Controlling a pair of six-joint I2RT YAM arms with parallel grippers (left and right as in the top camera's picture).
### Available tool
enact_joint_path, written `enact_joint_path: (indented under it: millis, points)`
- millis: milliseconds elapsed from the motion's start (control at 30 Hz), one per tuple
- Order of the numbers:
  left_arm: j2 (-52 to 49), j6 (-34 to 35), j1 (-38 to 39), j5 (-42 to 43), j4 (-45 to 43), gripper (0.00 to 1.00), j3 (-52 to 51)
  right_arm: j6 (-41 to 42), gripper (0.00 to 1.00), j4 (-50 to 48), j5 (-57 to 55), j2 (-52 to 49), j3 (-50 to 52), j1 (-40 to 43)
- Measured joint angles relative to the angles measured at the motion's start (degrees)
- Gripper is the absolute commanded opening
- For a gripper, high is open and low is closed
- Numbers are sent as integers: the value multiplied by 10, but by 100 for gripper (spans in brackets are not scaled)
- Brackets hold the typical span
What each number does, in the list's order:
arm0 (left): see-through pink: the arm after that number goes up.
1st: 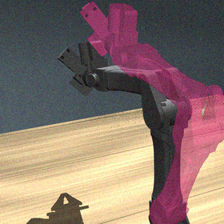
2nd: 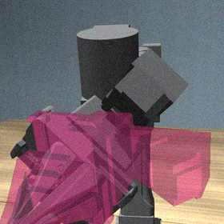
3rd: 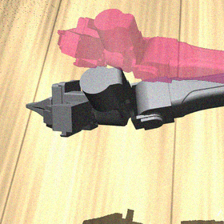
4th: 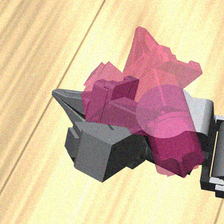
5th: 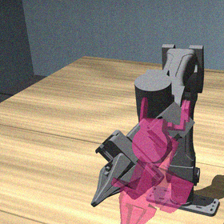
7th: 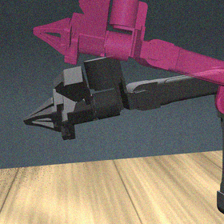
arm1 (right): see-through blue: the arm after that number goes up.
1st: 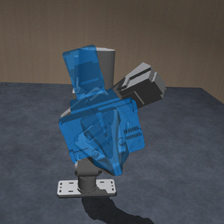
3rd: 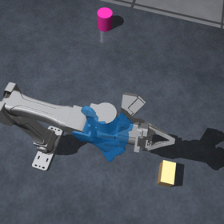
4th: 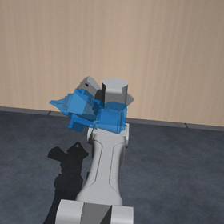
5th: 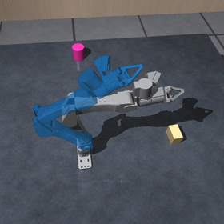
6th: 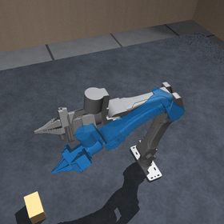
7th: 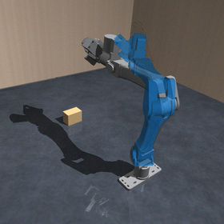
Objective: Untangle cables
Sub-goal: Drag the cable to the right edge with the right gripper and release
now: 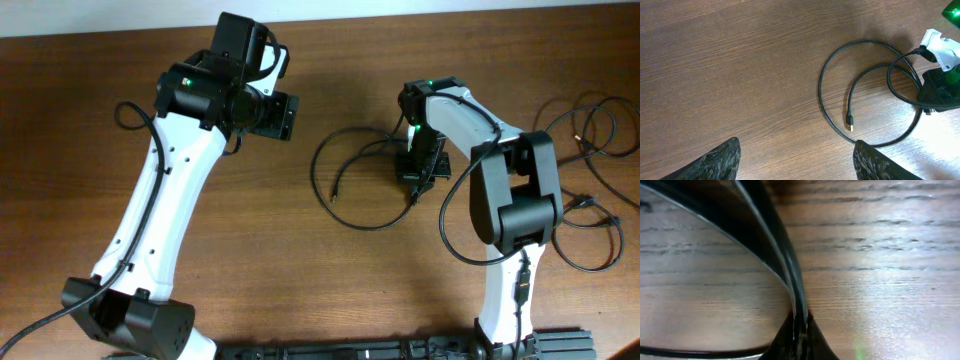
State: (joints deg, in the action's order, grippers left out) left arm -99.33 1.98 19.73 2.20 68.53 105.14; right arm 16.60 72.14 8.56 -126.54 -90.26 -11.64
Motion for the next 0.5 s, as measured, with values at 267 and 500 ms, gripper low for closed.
enact_joint_path:
  millis: [267, 500]
  points:
    - [0, 0, 0, 0, 0, 74, 0, -8, 4, -18, -21, 47, -17, 37]
    - [0, 0, 0, 0, 0, 74, 0, 6, 4, 2, -179, 242, -45, 176]
